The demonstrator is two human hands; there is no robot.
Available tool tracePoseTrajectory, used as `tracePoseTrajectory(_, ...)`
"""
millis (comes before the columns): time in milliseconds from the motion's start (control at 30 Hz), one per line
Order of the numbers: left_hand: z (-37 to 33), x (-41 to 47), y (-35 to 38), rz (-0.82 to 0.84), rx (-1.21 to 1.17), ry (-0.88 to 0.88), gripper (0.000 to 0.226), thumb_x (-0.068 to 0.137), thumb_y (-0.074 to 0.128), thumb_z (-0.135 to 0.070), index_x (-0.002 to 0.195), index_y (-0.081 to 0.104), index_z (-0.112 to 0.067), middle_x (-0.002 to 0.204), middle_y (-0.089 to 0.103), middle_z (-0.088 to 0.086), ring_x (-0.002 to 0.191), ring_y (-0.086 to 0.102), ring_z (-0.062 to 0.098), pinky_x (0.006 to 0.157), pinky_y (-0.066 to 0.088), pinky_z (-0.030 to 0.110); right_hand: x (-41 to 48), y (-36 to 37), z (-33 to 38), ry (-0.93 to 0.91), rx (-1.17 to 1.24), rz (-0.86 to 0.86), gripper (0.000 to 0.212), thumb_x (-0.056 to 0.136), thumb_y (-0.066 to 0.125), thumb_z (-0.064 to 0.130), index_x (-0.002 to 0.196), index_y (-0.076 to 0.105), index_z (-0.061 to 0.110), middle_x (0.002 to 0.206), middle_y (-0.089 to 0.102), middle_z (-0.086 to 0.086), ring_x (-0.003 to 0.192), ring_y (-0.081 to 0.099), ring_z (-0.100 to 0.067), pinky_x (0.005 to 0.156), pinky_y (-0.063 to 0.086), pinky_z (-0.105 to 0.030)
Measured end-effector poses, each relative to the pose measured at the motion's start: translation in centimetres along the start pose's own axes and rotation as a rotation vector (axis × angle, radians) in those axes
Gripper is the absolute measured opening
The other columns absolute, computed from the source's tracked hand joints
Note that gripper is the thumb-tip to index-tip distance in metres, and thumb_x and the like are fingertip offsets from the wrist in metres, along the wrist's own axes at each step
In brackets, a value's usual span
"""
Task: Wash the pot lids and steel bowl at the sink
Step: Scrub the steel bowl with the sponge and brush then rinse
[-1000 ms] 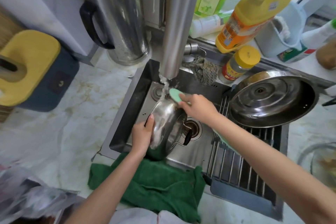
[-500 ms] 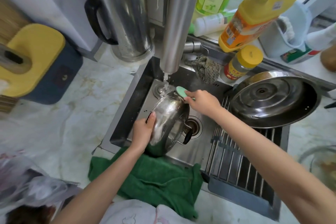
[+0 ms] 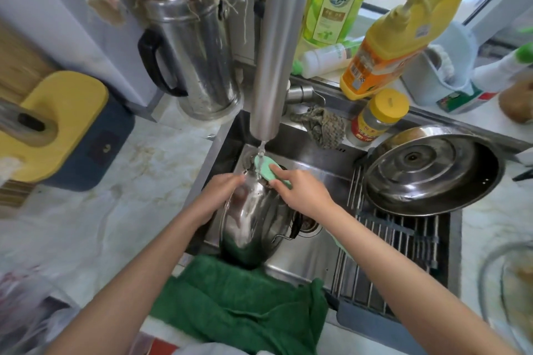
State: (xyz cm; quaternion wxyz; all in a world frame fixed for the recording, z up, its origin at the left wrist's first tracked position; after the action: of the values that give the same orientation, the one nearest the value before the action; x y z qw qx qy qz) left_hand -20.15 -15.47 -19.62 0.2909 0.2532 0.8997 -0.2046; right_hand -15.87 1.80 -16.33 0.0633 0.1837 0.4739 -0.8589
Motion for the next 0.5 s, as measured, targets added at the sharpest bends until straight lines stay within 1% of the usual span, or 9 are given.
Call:
tracePoseTrajectory(67,-1.5,1.3,1.2,0.011,-0.027,-0.030,0.035,0.099,0.047,-0.038,0.096,0.070,-0.012,0.092,0.068,0.004,0.091,0.062,0.021,0.078,0.046,0.033,0.2,0.0,-0.5,0.008,0.012,-0.008,0.047,0.097,0.045,0.046,0.142,0.044,0.036,0.091,0.071,-0.007,0.079,0.064,-0.025,0.066,0.052,-0.038)
tracePoseTrajectory(133,-2.8,2.2,2.0,-0.071,0.048,-0.009,0.044,0.100,0.043,-0.044,0.098,0.069,-0.008,0.092,0.067,0.008,0.088,0.061,0.021,0.075,0.043,0.031,0.1,0.1,-0.6,0.018,0.031,-0.007,0.048,0.096,0.044,0.050,0.143,0.043,0.035,0.098,0.071,-0.005,0.085,0.065,-0.024,0.070,0.054,-0.039)
tracePoseTrajectory(200,-3.4,2.2,2.4,-0.150,0.142,0.071,0.047,0.102,0.039,-0.042,0.086,0.066,-0.006,0.077,0.062,0.010,0.072,0.057,0.018,0.066,0.040,0.029,-0.2,-0.2,-0.8,0.029,0.031,-0.023,0.052,0.094,0.044,0.057,0.140,0.046,0.034,0.109,0.070,-0.003,0.094,0.064,-0.023,0.075,0.053,-0.041)
tracePoseTrajectory(267,-3.4,1.3,2.6,-0.185,0.125,0.168,0.046,0.103,0.040,-0.033,0.069,0.058,-0.008,0.061,0.051,0.004,0.056,0.045,0.010,0.055,0.033,0.025,-0.4,-0.7,-1.5,0.046,0.043,-0.043,0.051,0.092,0.047,0.058,0.135,0.048,0.030,0.114,0.067,-0.004,0.099,0.062,-0.025,0.077,0.051,-0.040)
tracePoseTrajectory(300,-3.1,0.9,2.5,-0.200,0.112,0.211,0.046,0.103,0.040,-0.028,0.062,0.052,-0.011,0.056,0.046,0.001,0.053,0.042,0.009,0.051,0.030,0.021,-0.4,-1.1,-2.0,0.060,0.069,-0.044,0.048,0.092,0.049,0.056,0.133,0.048,0.029,0.114,0.067,-0.005,0.096,0.062,-0.026,0.074,0.049,-0.037)
tracePoseTrajectory(367,-2.8,0.2,2.3,-0.222,0.098,0.265,0.049,0.103,0.040,-0.026,0.056,0.043,-0.012,0.052,0.040,0.002,0.050,0.039,0.011,0.047,0.026,0.020,-0.3,-1.7,-2.9,0.086,0.146,-0.009,0.042,0.094,0.050,0.051,0.130,0.046,0.030,0.111,0.063,-0.007,0.089,0.060,-0.025,0.069,0.042,-0.032)
tracePoseTrajectory(433,-2.5,0.0,2.0,-0.238,0.095,0.283,0.052,0.103,0.040,-0.028,0.052,0.039,-0.013,0.049,0.037,0.001,0.046,0.037,0.008,0.047,0.026,0.021,-0.1,-2.0,-3.8,0.127,0.208,0.050,0.036,0.095,0.049,0.048,0.127,0.042,0.034,0.109,0.057,-0.002,0.091,0.059,-0.025,0.073,0.039,-0.032)
tracePoseTrajectory(467,-2.2,-0.1,1.8,-0.246,0.112,0.295,0.053,0.103,0.040,-0.027,0.051,0.037,-0.015,0.048,0.035,-0.001,0.043,0.035,0.004,0.047,0.026,0.021,-0.2,-2.2,-4.1,0.155,0.214,0.064,0.034,0.096,0.046,0.050,0.127,0.041,0.036,0.106,0.057,0.002,0.092,0.059,-0.025,0.074,0.039,-0.033)
tracePoseTrajectory(500,-2.2,-0.3,1.7,-0.255,0.130,0.316,0.054,0.102,0.042,-0.026,0.050,0.035,-0.017,0.046,0.033,-0.003,0.041,0.035,0.005,0.047,0.025,0.021,-0.2,-2.4,-4.5,0.176,0.211,0.060,0.035,0.096,0.042,0.053,0.128,0.040,0.039,0.101,0.058,0.005,0.094,0.060,-0.026,0.074,0.039,-0.033)
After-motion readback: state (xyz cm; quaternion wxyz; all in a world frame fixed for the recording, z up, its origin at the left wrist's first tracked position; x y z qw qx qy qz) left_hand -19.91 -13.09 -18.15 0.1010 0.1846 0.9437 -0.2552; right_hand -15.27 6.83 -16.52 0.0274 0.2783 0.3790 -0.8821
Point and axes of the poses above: each hand's wrist, its own x-axis towards the middle knuckle, its own y-axis out of the palm, z = x × y, the point moved 7 cm from there along x, towards the middle knuckle
